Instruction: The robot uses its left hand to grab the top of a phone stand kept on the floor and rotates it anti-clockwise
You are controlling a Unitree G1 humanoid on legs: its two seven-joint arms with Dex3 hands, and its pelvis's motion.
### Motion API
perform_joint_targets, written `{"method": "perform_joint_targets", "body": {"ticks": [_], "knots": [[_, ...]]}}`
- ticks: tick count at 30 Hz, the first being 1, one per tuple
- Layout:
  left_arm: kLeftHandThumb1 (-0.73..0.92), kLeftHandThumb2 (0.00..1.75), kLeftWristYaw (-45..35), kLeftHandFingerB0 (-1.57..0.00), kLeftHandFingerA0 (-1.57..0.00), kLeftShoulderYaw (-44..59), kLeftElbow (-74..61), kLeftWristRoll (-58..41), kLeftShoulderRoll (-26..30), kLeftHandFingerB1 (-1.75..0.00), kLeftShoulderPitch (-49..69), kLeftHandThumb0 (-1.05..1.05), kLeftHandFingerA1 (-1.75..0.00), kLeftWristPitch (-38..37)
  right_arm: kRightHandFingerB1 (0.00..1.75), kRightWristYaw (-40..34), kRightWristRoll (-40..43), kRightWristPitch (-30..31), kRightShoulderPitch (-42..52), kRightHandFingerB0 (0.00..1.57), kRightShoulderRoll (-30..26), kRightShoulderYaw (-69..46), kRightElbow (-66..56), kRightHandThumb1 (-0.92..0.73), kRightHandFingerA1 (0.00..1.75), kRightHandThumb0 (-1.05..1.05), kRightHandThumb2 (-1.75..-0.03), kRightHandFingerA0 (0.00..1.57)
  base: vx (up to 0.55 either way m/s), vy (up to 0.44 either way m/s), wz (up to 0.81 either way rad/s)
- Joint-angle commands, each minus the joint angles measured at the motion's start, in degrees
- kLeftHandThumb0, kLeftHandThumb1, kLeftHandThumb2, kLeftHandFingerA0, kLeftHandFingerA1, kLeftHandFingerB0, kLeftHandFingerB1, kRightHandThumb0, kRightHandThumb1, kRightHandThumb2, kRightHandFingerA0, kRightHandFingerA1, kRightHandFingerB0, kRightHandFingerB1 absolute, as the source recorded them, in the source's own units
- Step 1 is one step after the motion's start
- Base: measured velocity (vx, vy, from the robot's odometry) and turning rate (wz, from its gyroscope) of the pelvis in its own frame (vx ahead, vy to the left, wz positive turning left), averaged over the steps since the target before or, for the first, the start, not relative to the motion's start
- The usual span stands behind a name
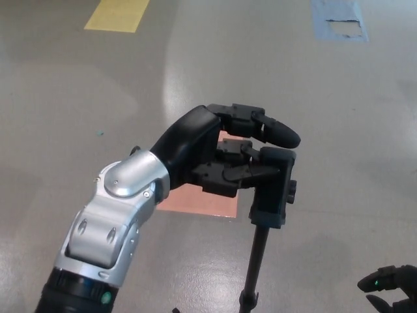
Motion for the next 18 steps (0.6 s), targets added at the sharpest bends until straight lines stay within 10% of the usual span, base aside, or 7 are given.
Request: {"method": "perform_joint_targets", "body": {"ticks": [1,18], "knots": [[0.72,0.61,-1.7,-0.84,-0.96,6.9,8.4,-13.6,-2.8,-0.54,-4.9,-0.17,-0.90,33.0,0.47,2.3,-1.9,2.2,-3.0,0.29,-1.2,1.8,0.3,-0.69,0.60,-0.57,-0.96,0.58,0.00,0.000,0.00],[0.71,0.61,0.6,-0.86,-1.01,8.8,15.3,-12.9,-3.8,-0.53,-6.7,-0.17,-0.99,33.7,0.47,3.4,-1.2,2.2,-3.6,0.30,-1.7,2.1,0.2,-0.69,0.60,-0.56,-0.96,0.56,0.00,0.000,0.00]]}}
